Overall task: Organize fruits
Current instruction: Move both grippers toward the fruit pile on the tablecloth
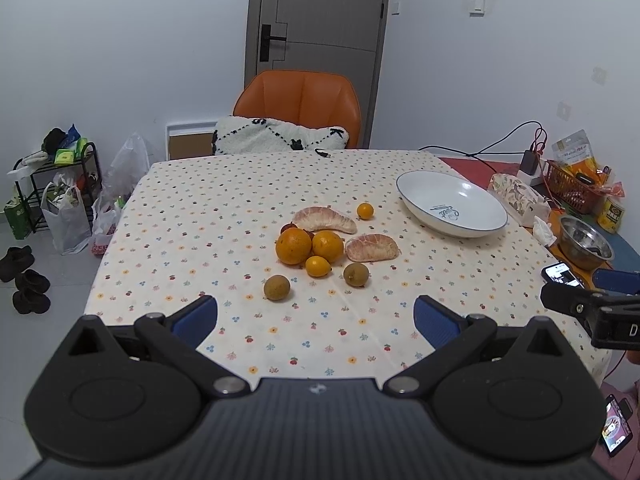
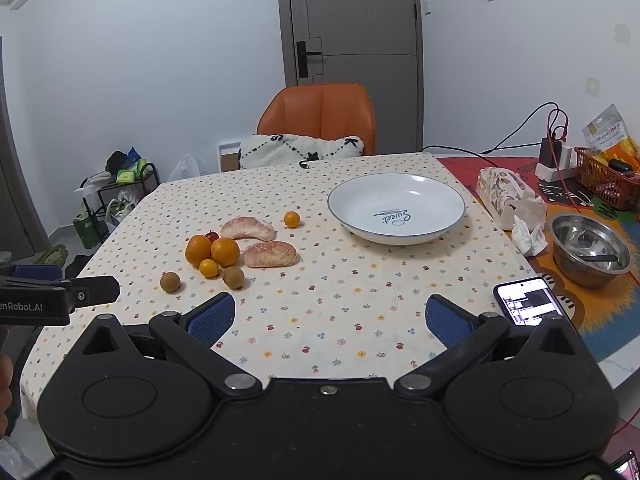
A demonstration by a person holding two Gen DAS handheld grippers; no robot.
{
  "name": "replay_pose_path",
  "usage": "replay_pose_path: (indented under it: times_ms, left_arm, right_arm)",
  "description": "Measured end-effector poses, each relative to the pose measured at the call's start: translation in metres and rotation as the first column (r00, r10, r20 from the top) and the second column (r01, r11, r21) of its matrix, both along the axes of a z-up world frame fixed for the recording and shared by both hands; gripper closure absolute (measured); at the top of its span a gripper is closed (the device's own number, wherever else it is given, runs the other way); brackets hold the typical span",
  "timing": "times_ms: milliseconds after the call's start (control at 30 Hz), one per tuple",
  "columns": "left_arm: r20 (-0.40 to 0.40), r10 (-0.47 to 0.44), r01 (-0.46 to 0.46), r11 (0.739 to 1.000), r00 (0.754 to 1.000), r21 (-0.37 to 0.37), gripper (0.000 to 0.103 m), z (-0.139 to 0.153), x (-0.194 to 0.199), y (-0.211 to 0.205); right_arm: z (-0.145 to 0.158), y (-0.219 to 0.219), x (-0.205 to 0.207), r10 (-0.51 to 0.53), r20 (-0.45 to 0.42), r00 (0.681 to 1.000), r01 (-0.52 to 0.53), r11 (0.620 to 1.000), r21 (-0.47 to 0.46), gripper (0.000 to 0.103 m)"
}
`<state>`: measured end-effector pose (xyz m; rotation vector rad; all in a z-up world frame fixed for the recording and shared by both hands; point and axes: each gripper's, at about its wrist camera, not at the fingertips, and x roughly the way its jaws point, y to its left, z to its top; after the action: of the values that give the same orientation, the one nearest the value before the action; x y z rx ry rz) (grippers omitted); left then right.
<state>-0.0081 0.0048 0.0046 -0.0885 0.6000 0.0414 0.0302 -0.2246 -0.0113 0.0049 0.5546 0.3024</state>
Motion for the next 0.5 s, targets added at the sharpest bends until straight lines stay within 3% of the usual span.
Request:
replay_pose_path:
  times_ms: [500]
  left_arm:
    - [0.003,0.007,-0.007,1.0,1.0,-0.002,0.0,-0.0012,-0.0013,0.0039]
  right_arm:
    - [0.0005,0.0007,-0.0001,-0.001,0.004,1.0,0.001,1.0,-0.003,0.0]
